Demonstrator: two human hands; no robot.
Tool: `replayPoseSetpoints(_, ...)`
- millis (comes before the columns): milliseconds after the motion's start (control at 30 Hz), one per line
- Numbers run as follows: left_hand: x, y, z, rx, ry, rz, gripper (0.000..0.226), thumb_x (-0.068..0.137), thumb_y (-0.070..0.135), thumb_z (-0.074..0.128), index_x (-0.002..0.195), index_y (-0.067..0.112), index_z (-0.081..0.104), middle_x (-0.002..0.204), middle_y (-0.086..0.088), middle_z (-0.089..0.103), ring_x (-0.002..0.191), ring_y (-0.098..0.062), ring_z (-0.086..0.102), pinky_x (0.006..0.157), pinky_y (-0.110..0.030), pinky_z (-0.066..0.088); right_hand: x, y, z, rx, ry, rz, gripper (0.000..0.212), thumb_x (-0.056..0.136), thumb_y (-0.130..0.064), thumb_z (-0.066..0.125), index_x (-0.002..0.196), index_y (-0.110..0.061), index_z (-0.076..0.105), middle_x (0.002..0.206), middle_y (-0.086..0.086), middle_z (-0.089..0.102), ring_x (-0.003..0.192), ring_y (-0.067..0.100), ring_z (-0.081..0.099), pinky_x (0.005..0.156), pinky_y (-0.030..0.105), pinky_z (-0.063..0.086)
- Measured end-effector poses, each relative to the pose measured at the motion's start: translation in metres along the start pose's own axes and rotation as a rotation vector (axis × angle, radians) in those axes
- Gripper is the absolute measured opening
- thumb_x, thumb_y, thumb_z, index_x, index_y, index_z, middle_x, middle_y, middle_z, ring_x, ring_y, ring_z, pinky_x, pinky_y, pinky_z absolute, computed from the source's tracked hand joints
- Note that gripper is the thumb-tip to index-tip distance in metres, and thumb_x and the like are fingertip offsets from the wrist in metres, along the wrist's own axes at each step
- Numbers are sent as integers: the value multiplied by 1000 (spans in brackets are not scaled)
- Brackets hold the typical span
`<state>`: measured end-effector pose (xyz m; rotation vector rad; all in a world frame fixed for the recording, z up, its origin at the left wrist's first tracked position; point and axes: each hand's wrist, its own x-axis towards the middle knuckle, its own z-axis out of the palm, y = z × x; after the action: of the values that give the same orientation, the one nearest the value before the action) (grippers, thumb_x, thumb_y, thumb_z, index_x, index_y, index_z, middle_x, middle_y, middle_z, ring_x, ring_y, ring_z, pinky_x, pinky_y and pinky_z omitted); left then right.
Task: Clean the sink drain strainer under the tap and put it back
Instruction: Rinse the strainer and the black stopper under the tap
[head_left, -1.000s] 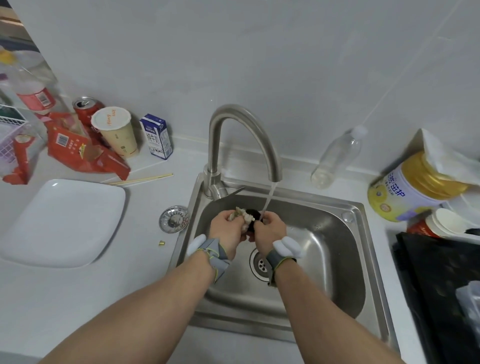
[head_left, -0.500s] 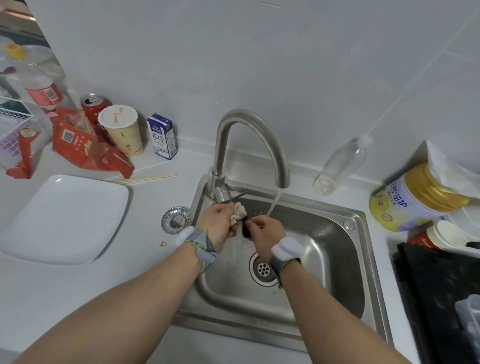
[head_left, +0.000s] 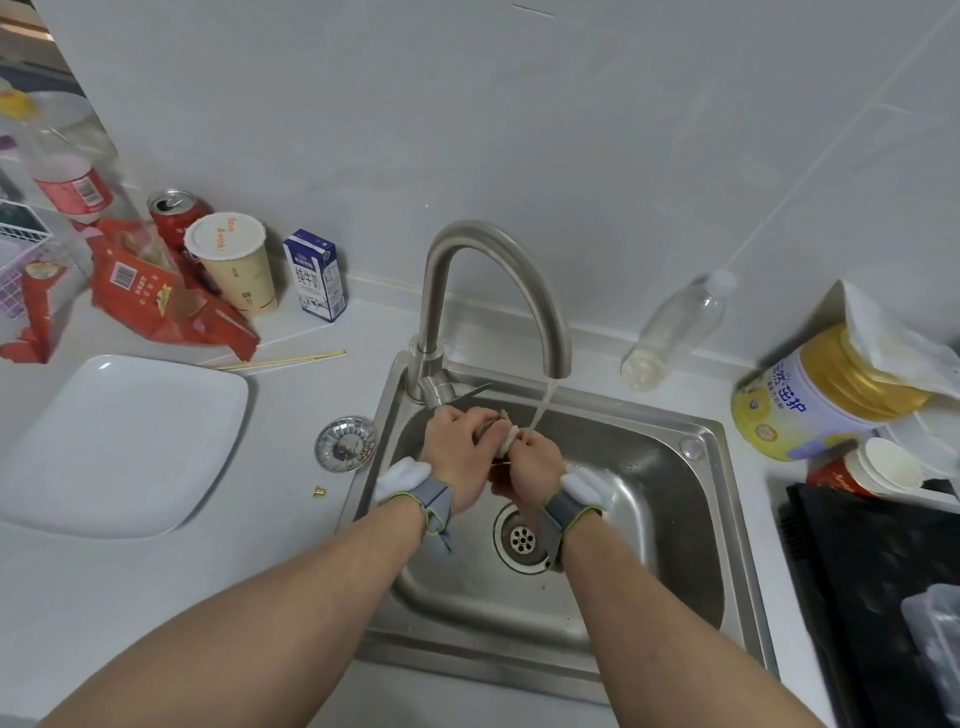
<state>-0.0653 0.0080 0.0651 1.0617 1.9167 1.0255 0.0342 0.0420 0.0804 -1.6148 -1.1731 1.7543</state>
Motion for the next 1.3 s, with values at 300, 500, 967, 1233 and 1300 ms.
replayPoseSetpoints(300, 12, 18, -1, 51, -33, -70, 26, 88, 42, 53, 84, 22, 69, 79, -1, 69, 76, -20, 63, 69, -27, 46, -3, 4, -8, -116, 36, -217, 32, 93, 0, 42, 66, -9, 57, 42, -2, 59, 36, 10, 54, 36, 20, 45)
replayPoseSetpoints(500, 14, 22, 1, -440, -12, -441, 32, 84, 29, 60, 55, 15, 57, 55, -7, 53, 49, -23, 47, 58, -35, 45, -4, 1, -12, -357, 24, -354, 24, 93, -13, 48, 79, -24, 64, 62, -1, 66, 45, 4, 57, 47, 20, 48)
replayPoseSetpoints(967, -3, 7, 1, 110, -62, 95, 25, 89, 31, 60, 113, 23, 66, 112, 3, 49, 100, -10, 48, 86, -19, 37, 1, 2, -20, 44, -25, -42, 39, 93, -31, 56, 61, -11, 64, 50, 5, 61, 42, 17, 53, 39, 24, 39)
replayPoseSetpoints(1233, 2, 8, -2, -144, 45, -148, 23, 90, 32, 58, 104, 20, 71, 95, -8, 73, 87, -25, 66, 86, -37, 53, -5, -6, -18, -66, -98, -183, 14, 88, -12, 61, 79, -6, 71, 63, 10, 63, 50, 15, 56, 46, 24, 48)
replayPoseSetpoints(1300, 4, 8, -2, -197, 96, -230, 23, 90, 31, 59, 98, 14, 72, 86, -12, 73, 79, -29, 66, 80, -40, 56, -6, -5, -17, -151, -73, -248, 14, 88, -7, 60, 84, -9, 73, 64, 6, 64, 51, 9, 56, 49, 20, 49)
